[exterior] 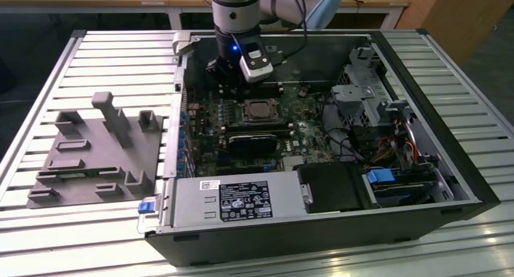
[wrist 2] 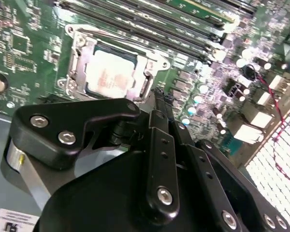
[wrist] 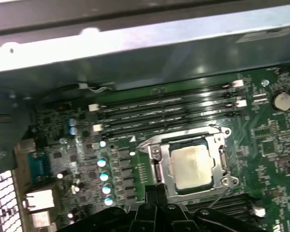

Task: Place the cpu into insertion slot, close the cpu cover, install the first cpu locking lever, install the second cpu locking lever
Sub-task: 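Install the first cpu locking lever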

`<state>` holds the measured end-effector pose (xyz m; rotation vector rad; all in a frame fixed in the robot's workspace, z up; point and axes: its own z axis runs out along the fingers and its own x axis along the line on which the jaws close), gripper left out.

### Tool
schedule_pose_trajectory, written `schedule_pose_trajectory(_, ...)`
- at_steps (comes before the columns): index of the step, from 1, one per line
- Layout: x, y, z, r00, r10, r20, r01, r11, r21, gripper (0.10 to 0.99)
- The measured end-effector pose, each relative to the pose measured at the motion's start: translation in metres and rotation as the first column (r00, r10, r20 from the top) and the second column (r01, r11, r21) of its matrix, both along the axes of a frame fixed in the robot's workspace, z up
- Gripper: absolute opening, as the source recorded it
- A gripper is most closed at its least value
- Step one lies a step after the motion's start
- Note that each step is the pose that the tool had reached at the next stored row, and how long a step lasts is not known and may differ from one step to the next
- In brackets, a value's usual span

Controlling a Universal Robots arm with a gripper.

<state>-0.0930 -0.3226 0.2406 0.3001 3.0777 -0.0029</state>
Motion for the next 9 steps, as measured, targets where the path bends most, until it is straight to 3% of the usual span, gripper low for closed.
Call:
schedule_pose_trajectory(4,-0.0058,0.0,0.0,1.0,0.0,0.0002,0.0,0.9997,0.025,0.102)
schedule_pose_trajectory(9,-0.0116,0.0,0.0,1.0,0.0,0.0004,0.0,0.9971,0.077,0.102)
